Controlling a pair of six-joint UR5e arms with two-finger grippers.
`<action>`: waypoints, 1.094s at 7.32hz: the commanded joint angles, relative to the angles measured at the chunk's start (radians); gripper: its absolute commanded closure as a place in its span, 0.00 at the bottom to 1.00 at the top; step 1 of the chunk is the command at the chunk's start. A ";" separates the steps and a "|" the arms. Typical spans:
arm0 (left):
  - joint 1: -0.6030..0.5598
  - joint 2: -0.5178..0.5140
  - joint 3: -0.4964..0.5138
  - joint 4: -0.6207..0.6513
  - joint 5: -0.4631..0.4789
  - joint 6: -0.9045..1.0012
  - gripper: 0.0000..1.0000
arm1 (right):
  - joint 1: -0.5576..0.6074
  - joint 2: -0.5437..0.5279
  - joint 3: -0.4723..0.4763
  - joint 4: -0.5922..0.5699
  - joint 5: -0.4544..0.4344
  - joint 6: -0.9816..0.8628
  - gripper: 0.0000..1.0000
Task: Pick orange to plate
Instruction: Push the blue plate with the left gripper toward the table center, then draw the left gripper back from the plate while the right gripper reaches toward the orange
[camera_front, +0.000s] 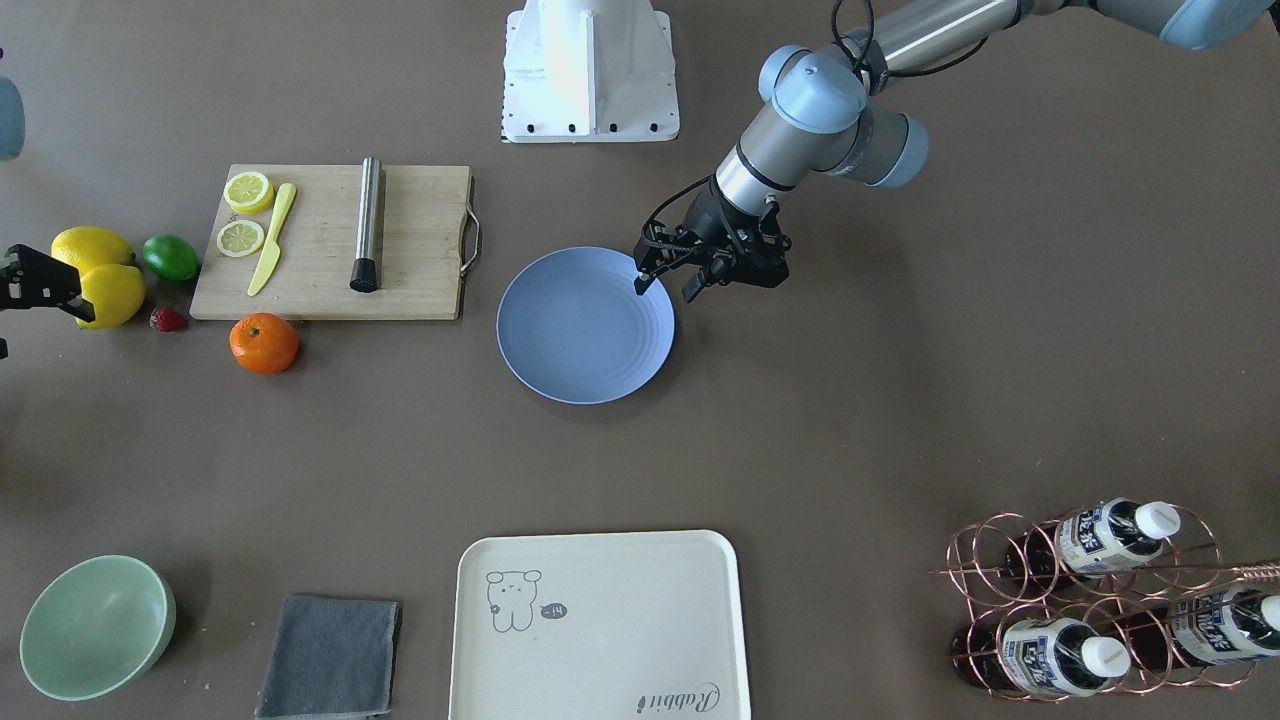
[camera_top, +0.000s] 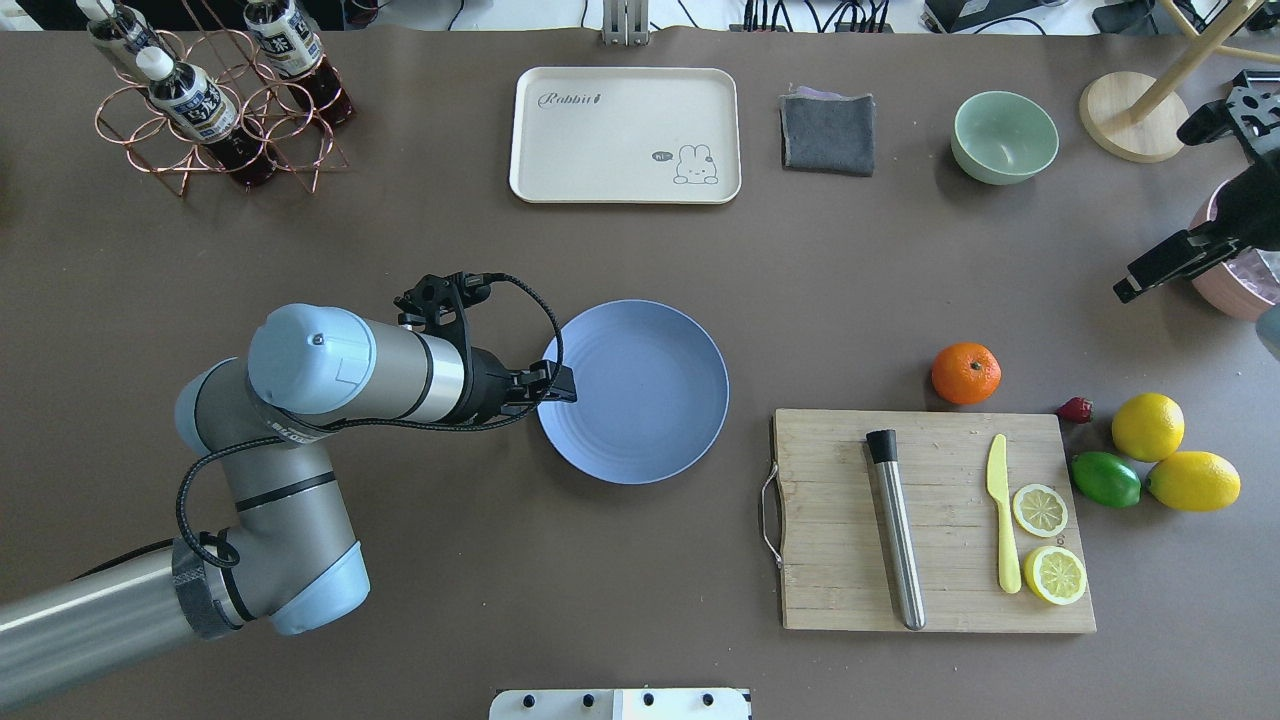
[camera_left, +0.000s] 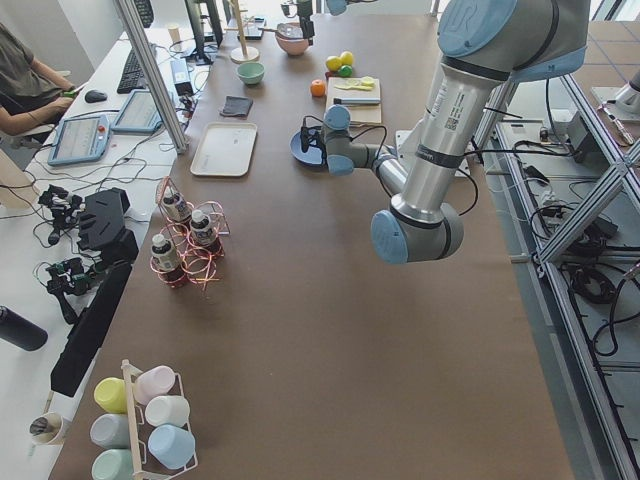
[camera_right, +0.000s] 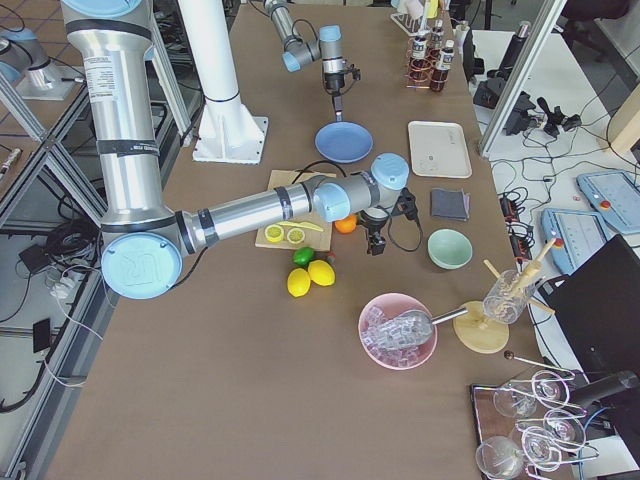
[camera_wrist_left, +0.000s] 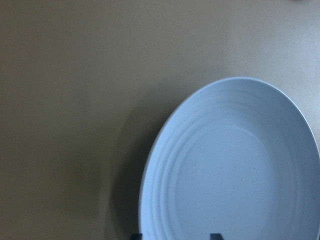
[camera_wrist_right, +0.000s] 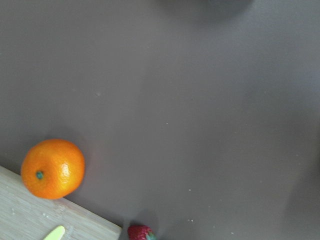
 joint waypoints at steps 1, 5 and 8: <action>-0.017 0.055 -0.036 -0.008 0.026 0.008 0.02 | -0.121 0.079 0.034 0.001 -0.076 0.198 0.00; -0.196 0.076 -0.104 0.164 -0.197 0.047 0.02 | -0.297 0.107 -0.012 0.198 -0.220 0.457 0.00; -0.196 0.080 -0.120 0.175 -0.189 0.041 0.02 | -0.341 0.061 -0.019 0.200 -0.298 0.449 0.01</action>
